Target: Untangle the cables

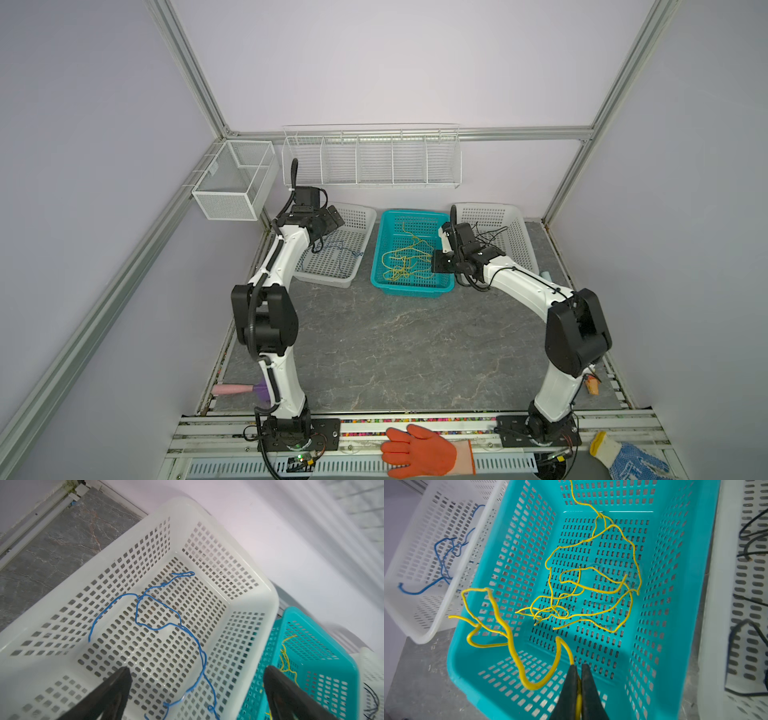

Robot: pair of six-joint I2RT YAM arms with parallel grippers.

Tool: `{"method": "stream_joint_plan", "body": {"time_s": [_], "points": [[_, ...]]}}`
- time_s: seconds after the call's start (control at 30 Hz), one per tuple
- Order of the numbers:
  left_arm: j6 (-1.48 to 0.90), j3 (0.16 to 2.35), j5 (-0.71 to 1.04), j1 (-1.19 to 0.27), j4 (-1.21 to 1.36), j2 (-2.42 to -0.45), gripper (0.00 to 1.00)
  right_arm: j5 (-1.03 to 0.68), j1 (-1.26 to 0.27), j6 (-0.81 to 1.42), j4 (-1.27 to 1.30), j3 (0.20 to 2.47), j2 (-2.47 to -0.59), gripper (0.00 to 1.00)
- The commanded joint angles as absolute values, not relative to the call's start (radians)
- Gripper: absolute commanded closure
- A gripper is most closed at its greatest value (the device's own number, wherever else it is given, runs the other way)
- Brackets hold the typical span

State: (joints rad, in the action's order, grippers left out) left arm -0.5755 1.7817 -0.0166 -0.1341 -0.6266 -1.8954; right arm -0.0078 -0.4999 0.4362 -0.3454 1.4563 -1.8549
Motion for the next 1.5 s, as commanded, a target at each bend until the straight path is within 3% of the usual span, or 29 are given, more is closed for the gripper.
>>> {"method": "stream_joint_plan", "body": {"time_s": [0.0, 0.43, 0.6, 0.77, 0.9, 1.07, 1.2, 1.27, 1.47], "points": [[-0.595, 1.678, 0.008, -0.15, -0.529, -1.785, 0.0, 0.021, -0.494, 0.446, -0.4, 1.501, -1.897, 0.91], [-0.615, 1.276, 0.02, -0.232, -0.421, -1.478, 0.0, 0.048, -0.472, 0.46, -0.423, 1.506, -1.885, 0.82], [-0.638, 1.193, 0.033, -0.244, -0.416, -1.401, 0.0, 0.03, -0.47, 0.456, -0.429, 1.5, -1.85, 0.62], [-0.657, 1.158, 0.021, -0.29, -0.421, -1.35, 0.0, 0.007, -0.47, 0.453, -0.416, 1.455, -1.755, 0.35], [-0.665, 1.181, 0.016, -0.313, -0.443, -1.364, 0.0, -0.013, -0.47, 0.448, -0.426, 1.421, -1.673, 0.29], [-0.595, 1.19, -0.038, -0.313, -0.485, -1.358, 0.0, -0.022, -0.474, 0.42, -0.412, 1.277, -1.479, 0.21], [-0.481, 1.168, -0.109, -0.314, -0.537, -1.306, 0.01, 0.052, -0.48, 0.366, -0.469, 1.174, -1.286, 0.04], [-0.425, 1.108, -0.157, -0.314, -0.507, -1.242, 0.01, 0.119, -0.482, 0.349, -0.46, 1.098, -1.152, 0.11], [-0.339, 0.817, -0.307, -0.313, -0.279, -0.985, 0.01, 0.352, -0.479, 0.315, -0.354, 0.887, -0.828, 0.12]]}}
